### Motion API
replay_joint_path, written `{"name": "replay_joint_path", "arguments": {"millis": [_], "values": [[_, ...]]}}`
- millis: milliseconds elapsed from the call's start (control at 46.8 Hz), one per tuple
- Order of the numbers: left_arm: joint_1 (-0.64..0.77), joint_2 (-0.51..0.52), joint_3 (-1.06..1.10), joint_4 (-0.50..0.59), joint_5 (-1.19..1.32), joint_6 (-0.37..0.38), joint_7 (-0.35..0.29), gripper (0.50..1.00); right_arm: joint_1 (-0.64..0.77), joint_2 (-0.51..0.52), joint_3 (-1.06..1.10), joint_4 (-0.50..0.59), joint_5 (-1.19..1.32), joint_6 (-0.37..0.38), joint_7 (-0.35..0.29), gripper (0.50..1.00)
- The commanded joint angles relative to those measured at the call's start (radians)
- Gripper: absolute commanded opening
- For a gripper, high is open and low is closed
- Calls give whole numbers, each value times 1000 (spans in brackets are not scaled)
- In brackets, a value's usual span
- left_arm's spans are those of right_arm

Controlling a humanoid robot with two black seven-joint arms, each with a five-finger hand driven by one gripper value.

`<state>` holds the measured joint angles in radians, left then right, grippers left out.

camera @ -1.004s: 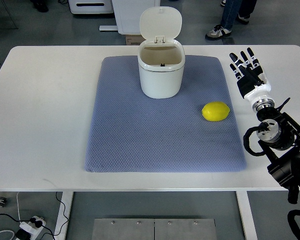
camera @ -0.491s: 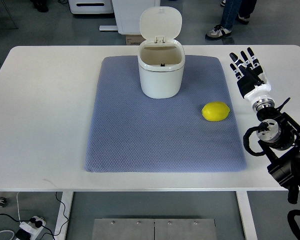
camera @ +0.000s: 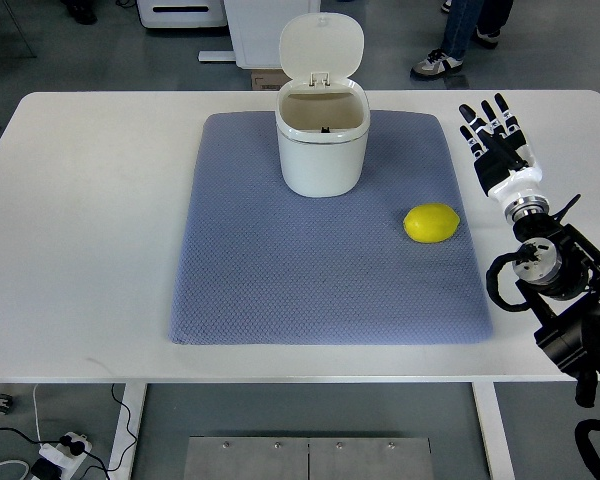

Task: Put lemon in trash with right hand

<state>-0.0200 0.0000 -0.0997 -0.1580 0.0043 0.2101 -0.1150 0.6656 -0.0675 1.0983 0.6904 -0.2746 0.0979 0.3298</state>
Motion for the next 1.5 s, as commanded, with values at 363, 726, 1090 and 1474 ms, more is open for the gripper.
{"name": "replay_joint_path", "arguments": {"millis": [363, 726, 1090, 1474], "values": [[0, 0, 0, 0, 0, 0, 0, 1000, 2, 0, 0, -2, 0, -1, 18, 1000], [0, 0, 0, 0, 0, 0, 0, 1000, 9, -51, -87, 4, 0, 0, 23, 1000], [0, 0, 0, 0, 0, 0, 0, 1000, 143, -201, -481, 14, 0, -1, 75, 1000], [0, 0, 0, 0, 0, 0, 0, 1000, 246, -287, -718, 17, 3, 0, 112, 1000]]}}
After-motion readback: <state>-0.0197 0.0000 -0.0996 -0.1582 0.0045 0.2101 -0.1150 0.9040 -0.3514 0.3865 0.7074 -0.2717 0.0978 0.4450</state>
